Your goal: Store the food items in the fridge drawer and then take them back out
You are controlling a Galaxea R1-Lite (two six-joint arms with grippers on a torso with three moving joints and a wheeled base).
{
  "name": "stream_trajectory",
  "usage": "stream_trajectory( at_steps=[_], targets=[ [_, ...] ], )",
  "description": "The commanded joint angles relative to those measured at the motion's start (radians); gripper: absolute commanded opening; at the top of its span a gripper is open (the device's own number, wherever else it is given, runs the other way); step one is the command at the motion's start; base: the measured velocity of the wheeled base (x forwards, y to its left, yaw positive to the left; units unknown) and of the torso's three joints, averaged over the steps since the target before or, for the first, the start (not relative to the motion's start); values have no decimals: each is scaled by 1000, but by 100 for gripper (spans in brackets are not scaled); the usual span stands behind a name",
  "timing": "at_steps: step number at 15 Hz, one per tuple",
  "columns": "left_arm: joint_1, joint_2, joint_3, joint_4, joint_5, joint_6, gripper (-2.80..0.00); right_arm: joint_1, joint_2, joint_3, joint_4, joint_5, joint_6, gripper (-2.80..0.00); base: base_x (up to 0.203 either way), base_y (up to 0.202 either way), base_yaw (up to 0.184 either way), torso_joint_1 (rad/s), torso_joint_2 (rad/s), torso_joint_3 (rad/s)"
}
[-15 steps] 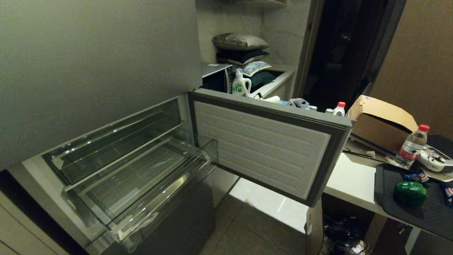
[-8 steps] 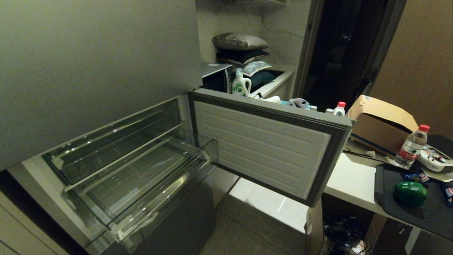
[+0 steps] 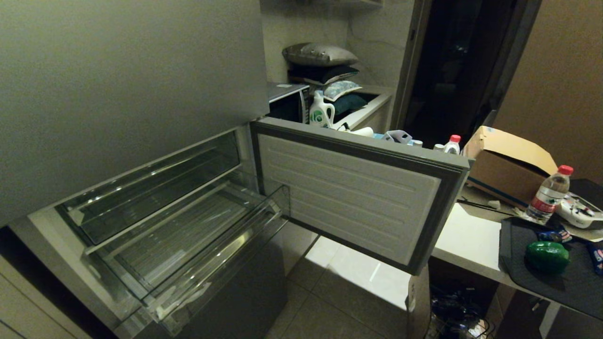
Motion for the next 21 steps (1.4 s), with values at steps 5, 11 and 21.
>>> stream_trajectory(
  at_steps=[5,11,21],
  targets=[
    [1,0,0,0,0,0,-280,-220,485,-218,-112,5,-21,-280,0,0,0,0,0,0],
    [1,0,0,0,0,0,-280,-261,701,-407,-144,19,-20,-280,0,0,0,0,0,0],
    [1,0,0,0,0,0,-280,-153,815,-526,-160,134,-10,-280,0,0,0,0,0,0]
  ],
)
